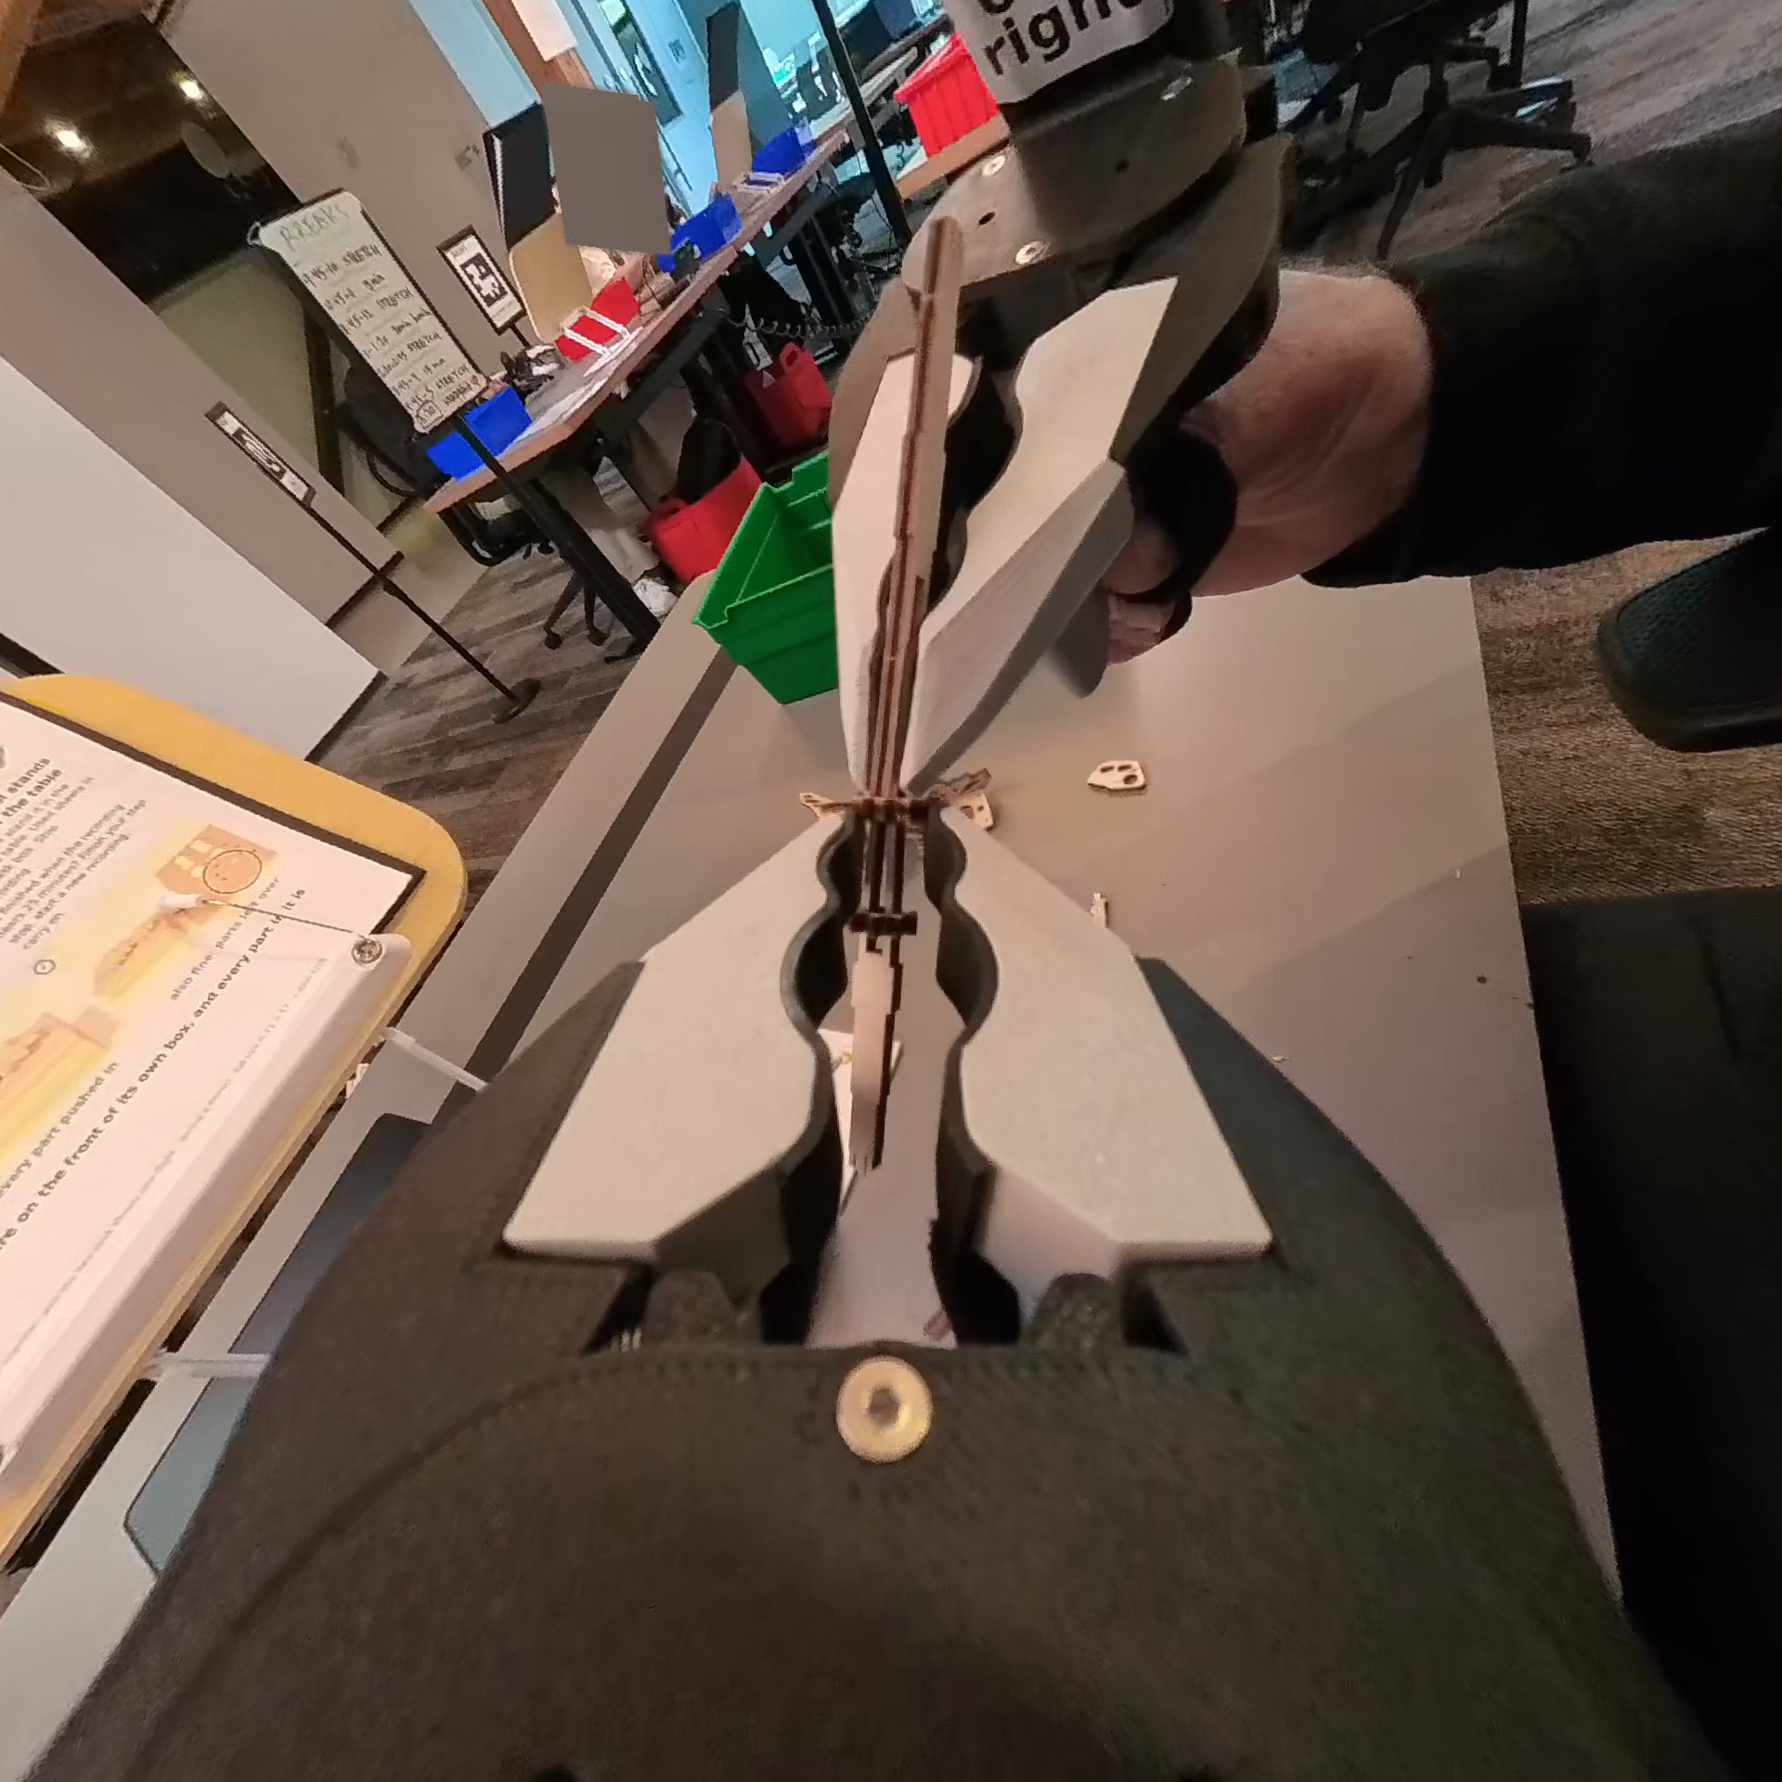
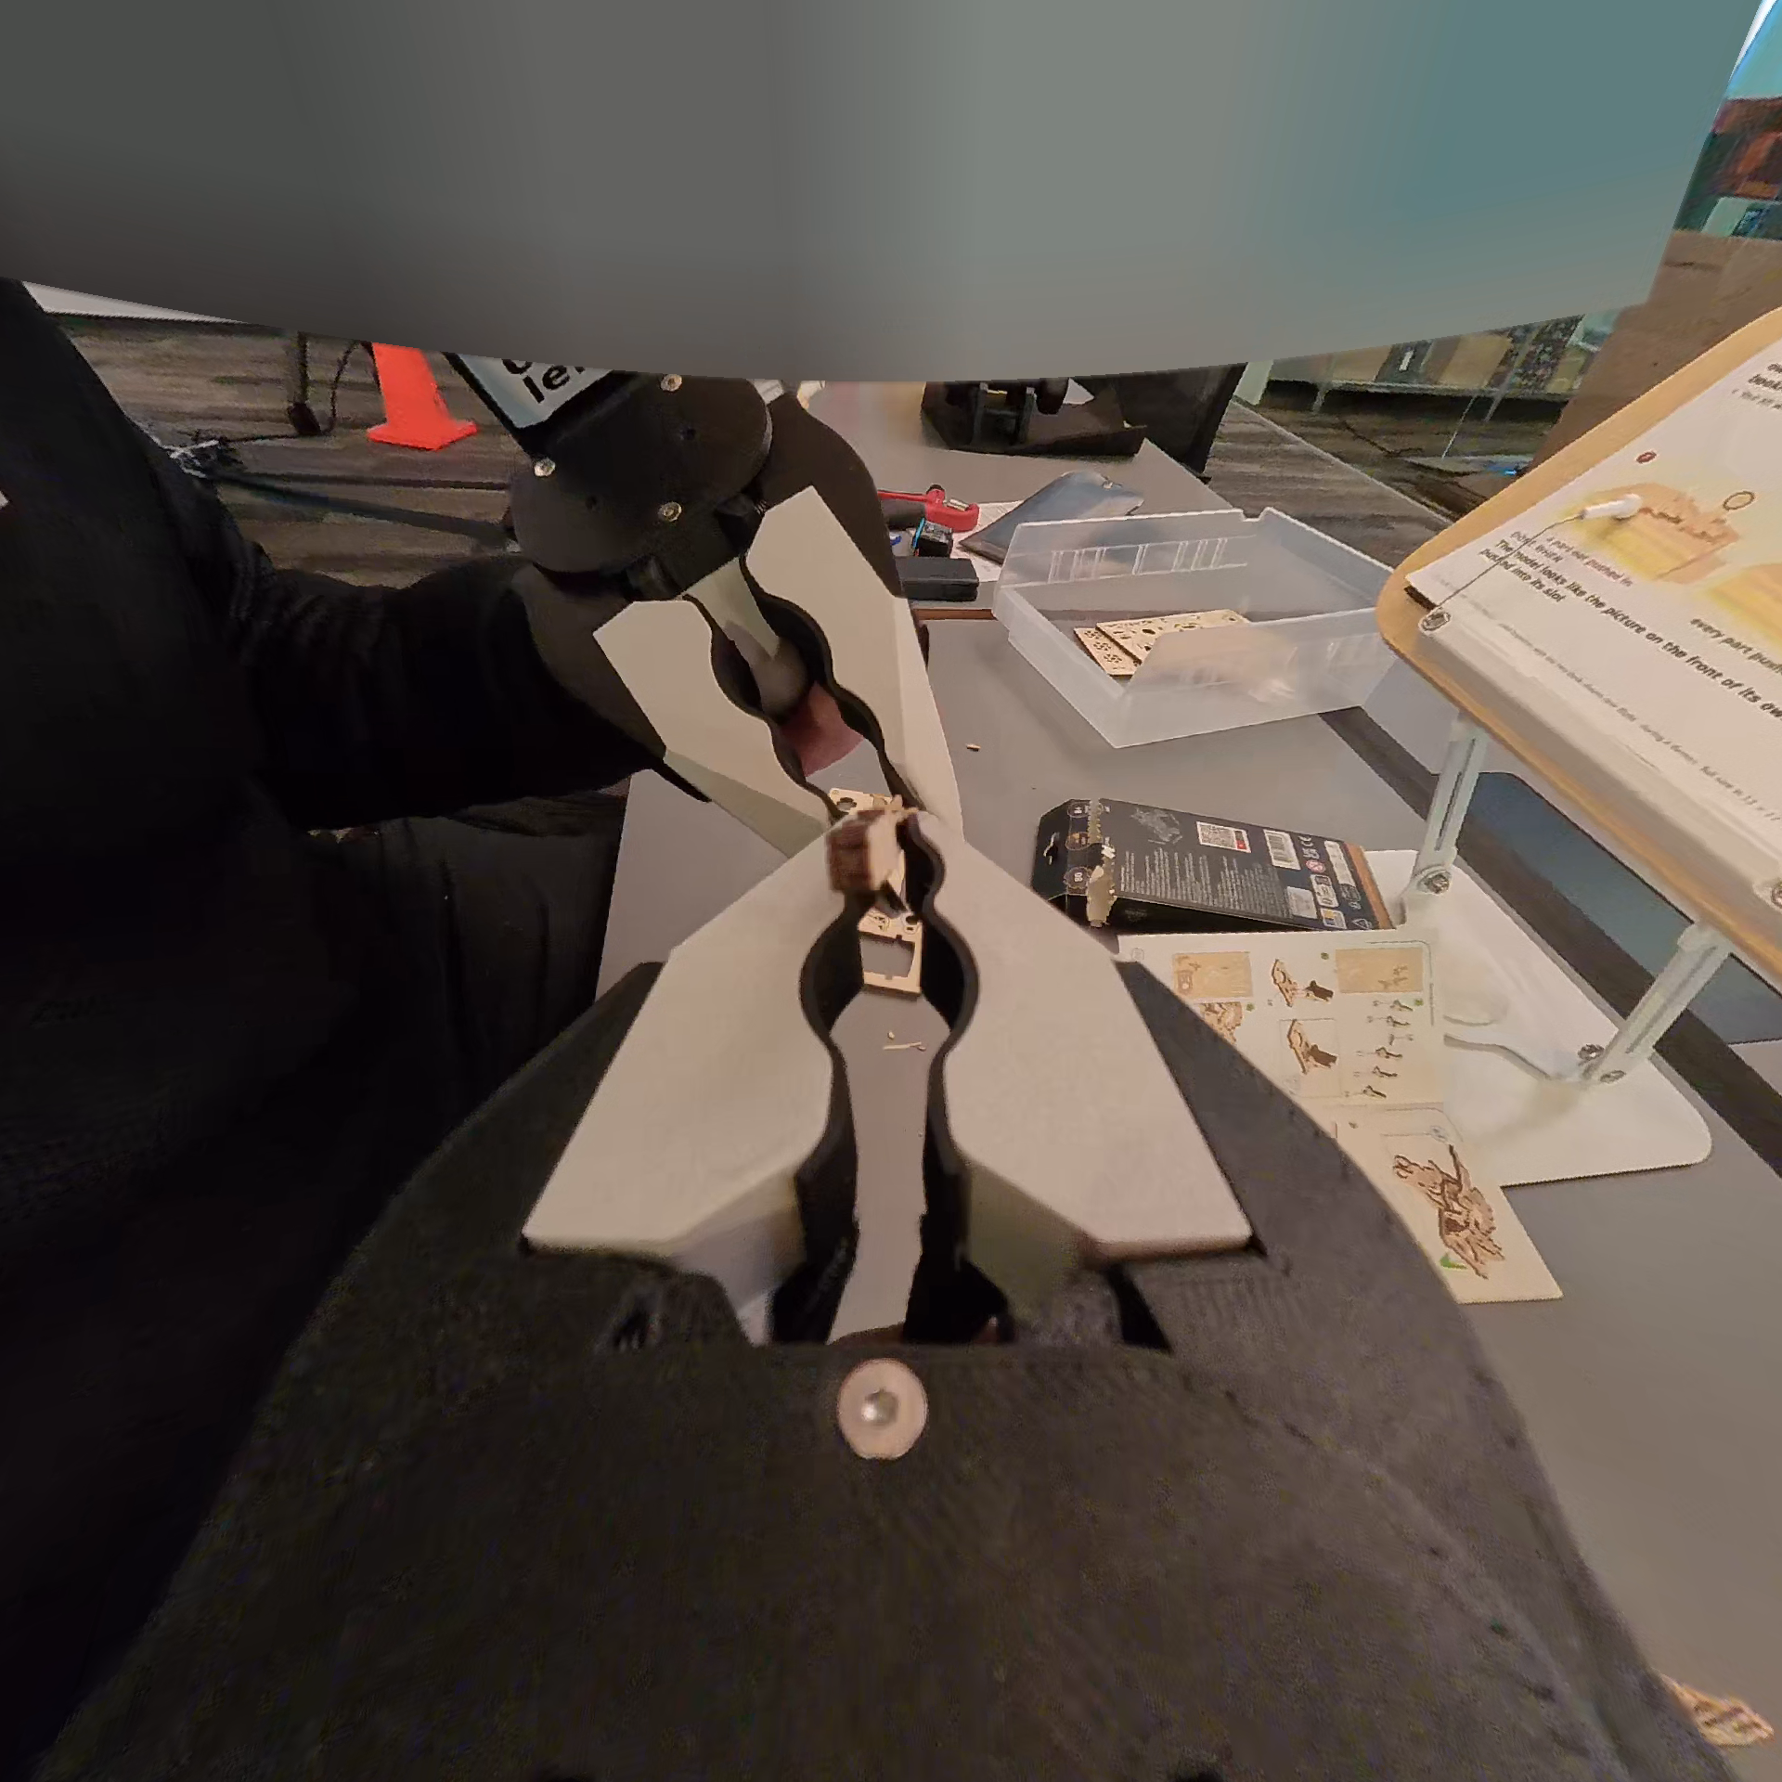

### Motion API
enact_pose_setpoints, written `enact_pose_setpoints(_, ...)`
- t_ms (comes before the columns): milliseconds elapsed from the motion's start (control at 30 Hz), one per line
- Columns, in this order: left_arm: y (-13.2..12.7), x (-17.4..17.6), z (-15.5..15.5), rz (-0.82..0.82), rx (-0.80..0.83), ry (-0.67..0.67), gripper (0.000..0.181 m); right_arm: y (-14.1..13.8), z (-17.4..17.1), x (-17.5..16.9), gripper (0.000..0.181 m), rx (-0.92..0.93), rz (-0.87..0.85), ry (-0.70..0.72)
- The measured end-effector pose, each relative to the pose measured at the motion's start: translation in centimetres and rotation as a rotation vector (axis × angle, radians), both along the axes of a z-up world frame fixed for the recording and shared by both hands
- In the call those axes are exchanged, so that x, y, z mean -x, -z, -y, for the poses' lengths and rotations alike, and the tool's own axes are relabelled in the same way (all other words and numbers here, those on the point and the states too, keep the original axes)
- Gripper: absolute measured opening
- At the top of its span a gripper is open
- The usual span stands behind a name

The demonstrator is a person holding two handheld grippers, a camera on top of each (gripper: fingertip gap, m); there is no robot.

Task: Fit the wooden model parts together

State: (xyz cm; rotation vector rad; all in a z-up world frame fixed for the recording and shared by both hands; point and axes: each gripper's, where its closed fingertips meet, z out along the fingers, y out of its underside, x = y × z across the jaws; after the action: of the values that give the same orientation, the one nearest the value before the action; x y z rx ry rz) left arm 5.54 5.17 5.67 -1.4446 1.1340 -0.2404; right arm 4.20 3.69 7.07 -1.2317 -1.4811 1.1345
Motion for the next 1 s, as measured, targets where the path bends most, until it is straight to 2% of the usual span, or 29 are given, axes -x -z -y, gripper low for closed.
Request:
enact_pose_setpoints(233, 0.1, -0.1, 0.0, -0.013, -0.004, -0.005, 0.01, -0.8, 0.1, -0.1, 0.008, -0.009, -0.014, 0.008)
enact_pose_setpoints(367, 0.0, -0.3, 0.1, -0.006, -0.008, -0.003, 0.01, -1.1, 0.1, -0.3, 0.001, -0.011, -0.027, 0.009)
enact_pose_setpoints(1000, -0.5, -0.9, 0.3, 0.002, -0.017, 0.021, 0.01, -1.3, 0.4, -0.9, 0.0, -0.052, -0.047, -0.011)
